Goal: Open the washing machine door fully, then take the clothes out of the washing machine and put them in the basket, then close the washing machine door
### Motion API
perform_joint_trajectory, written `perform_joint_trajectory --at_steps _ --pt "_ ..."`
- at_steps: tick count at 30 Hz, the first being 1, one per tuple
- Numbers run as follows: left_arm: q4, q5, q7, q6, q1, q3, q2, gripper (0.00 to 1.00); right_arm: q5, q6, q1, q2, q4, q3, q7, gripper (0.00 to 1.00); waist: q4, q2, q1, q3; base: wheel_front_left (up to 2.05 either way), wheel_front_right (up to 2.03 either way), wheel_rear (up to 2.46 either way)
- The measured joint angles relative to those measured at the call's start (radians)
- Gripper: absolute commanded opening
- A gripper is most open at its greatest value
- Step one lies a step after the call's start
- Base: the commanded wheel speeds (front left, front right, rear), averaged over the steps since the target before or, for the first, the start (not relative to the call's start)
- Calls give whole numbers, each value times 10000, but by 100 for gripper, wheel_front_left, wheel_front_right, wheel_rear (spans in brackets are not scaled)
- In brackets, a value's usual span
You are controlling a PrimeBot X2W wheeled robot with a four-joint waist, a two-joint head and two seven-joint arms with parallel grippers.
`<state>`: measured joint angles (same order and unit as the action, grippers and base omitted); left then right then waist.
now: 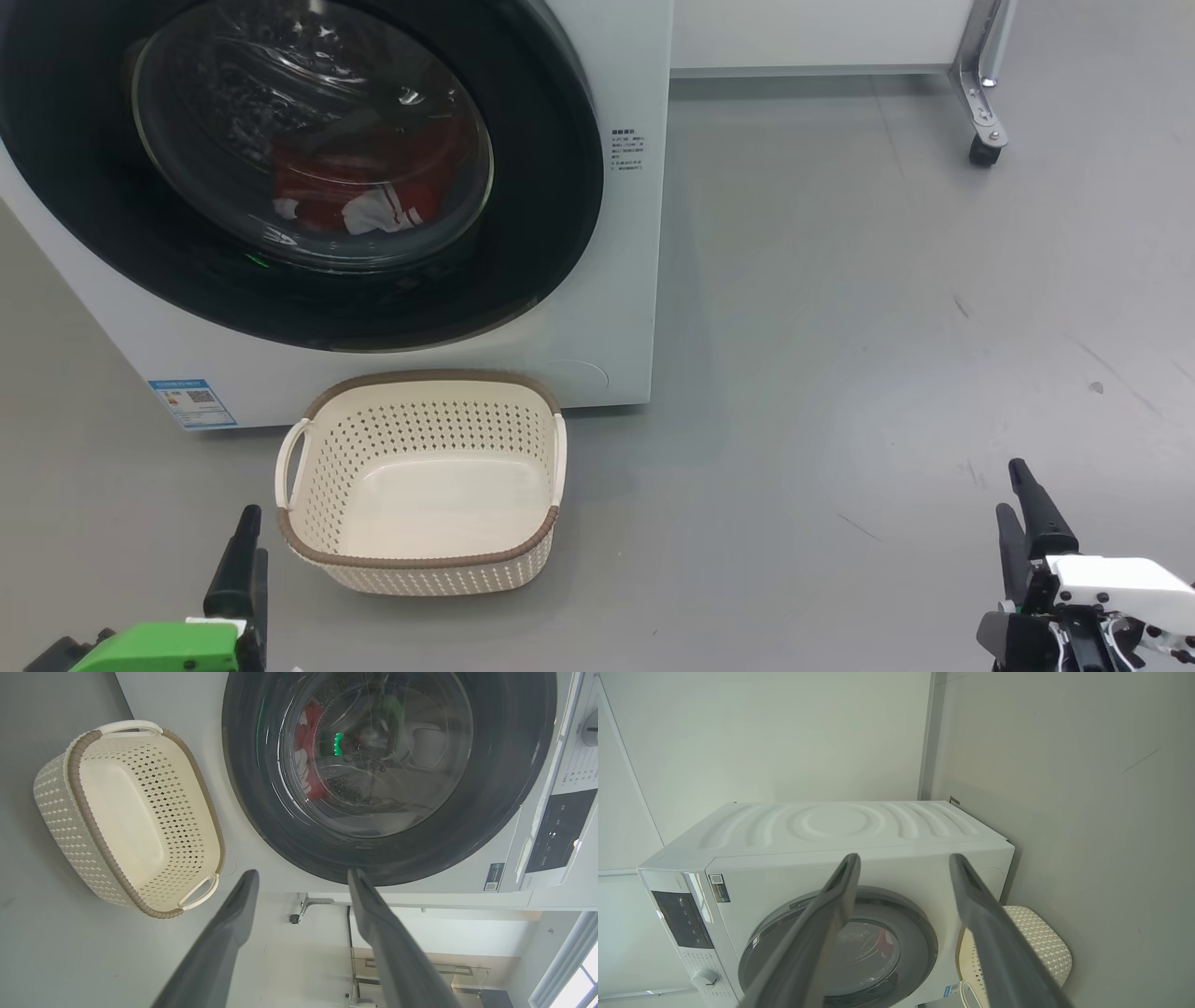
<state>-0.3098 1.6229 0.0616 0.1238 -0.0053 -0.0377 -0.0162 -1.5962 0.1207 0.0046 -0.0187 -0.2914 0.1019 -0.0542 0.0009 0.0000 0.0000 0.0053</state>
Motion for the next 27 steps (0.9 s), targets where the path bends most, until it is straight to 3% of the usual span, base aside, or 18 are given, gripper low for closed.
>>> perform_joint_trajectory --at_steps 17,27 --pt "456 -550 -568 0 0 303 -8 100 677 0 1 -33 748 -343 571 100 34 0 0 24 0 0 0" --pt "970 -1407 -934 0 -13 249 -15 100 1436 0 0 -59 1256 -453 915 100 68 0 0 29 0 0 0"
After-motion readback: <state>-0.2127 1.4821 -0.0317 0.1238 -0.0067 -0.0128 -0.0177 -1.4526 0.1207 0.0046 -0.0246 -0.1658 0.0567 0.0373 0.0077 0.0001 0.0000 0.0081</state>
